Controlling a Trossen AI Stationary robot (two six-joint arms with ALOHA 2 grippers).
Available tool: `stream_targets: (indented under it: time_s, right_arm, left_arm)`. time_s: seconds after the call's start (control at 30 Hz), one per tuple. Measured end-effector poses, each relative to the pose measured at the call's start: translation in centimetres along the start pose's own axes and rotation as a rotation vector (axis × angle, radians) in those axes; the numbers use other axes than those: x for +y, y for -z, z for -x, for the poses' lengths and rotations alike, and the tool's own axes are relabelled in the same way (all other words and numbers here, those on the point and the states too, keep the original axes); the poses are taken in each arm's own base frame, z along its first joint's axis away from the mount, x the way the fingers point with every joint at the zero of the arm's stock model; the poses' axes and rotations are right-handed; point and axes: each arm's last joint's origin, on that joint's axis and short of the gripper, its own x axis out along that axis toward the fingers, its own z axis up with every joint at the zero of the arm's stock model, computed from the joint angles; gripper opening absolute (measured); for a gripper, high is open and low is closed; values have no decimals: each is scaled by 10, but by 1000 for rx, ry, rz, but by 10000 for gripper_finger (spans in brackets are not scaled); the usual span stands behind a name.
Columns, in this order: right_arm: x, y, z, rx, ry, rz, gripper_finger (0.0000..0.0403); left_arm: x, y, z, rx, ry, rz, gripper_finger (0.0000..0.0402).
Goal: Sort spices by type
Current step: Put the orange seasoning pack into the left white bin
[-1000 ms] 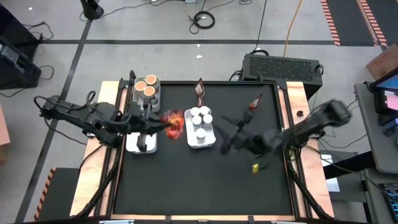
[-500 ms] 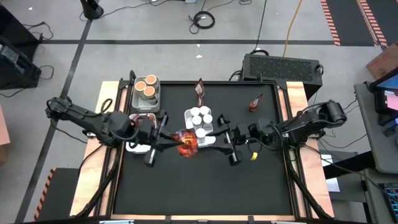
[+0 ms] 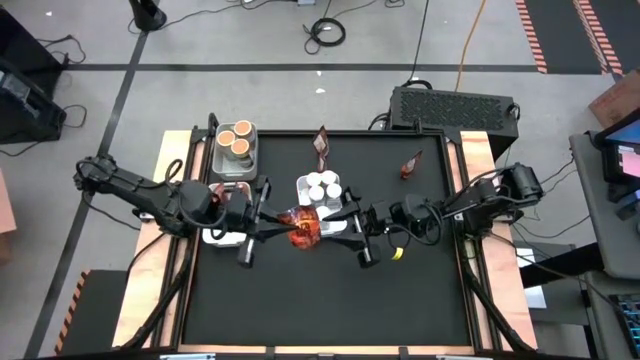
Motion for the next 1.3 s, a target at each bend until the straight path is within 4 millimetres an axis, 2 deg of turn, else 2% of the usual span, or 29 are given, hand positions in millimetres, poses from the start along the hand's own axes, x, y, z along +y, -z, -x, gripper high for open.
stream_targets:
  time_s: [0.23, 0.43, 0.6, 0.87, 1.13, 1.3]
  right_arm:
    - [-1, 3, -16, -5, 1, -6, 176]
    - [-3, 7, -18, 10, 48, -9, 161]
    - [-4, 9, -18, 29, 84, -10, 110]
    - [-4, 11, -17, 48, 95, 14, 8]
    - [-9, 19, -16, 132, 177, 43, 1]
    - [-9, 19, -16, 133, 176, 56, 0]
  left_arm:
    - [1, 2, 0, 25, -15, -4, 19]
    - [1, 4, 0, 38, -35, -8, 19]
    - [2, 4, 0, 42, -62, -30, 19]
    - [3, 8, 1, 87, -110, -48, 19]
    - [4, -4, 8, 19, -125, -30, 19]
    - [5, -2, 8, 34, -141, -34, 19]
